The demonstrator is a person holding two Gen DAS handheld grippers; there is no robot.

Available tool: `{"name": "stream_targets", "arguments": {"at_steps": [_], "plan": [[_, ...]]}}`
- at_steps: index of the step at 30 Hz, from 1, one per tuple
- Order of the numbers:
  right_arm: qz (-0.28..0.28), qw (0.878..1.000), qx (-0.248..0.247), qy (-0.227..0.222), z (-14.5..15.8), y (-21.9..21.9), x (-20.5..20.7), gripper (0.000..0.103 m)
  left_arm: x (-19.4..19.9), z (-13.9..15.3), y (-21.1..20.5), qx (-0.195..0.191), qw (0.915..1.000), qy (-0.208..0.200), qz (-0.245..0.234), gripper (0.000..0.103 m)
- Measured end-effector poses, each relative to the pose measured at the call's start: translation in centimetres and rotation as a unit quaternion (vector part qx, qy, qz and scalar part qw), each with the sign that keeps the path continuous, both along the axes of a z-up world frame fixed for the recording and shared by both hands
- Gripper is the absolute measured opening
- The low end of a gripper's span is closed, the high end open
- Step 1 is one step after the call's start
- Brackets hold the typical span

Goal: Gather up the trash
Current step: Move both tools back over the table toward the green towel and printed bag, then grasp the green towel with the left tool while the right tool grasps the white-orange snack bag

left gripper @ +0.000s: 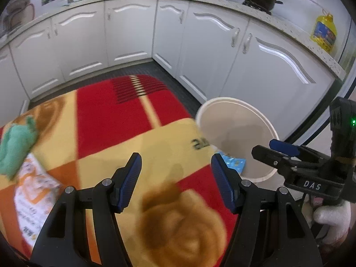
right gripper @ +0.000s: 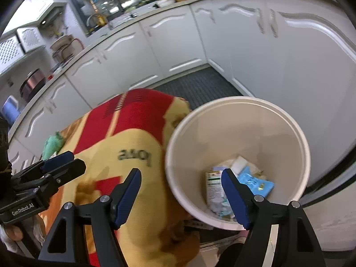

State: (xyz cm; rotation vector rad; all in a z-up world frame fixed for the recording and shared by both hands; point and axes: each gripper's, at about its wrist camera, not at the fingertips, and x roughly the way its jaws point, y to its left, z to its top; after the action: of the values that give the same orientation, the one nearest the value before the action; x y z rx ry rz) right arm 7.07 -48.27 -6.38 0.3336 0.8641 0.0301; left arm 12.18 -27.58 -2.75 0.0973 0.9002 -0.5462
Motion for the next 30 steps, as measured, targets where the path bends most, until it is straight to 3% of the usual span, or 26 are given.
{"name": "stream_targets", "arguments": {"at_steps": [16, 20, 24, 30], "plan": [[0.116, 0.993, 0.008, -0.002, 0.8, 11.8, 2.8, 0.074, 0.5, 1.2, 15.7, -0.001, 0.9945, 0.003, 0.105, 0.064], [0.140, 0.990, 0.018, 0.008, 0.3, 14.3, 3.6, 0.075, 2.3, 1.2, 19.9, -0.008, 0.9907, 0.011, 0.135, 0.073], [0.167, 0.986, 0.013, 0.016, -0.2, 17.1, 4.2, 0.075, 4.8, 0.8, 22.6, -0.006, 0.9881, 0.009, 0.154, 0.075], [0.198, 0.980, 0.019, 0.024, -0.8, 20.4, 5.3, 0.076, 8.8, -0.1, 24.2, 0.007, 0.9902, -0.001, 0.140, 0.076]]}}
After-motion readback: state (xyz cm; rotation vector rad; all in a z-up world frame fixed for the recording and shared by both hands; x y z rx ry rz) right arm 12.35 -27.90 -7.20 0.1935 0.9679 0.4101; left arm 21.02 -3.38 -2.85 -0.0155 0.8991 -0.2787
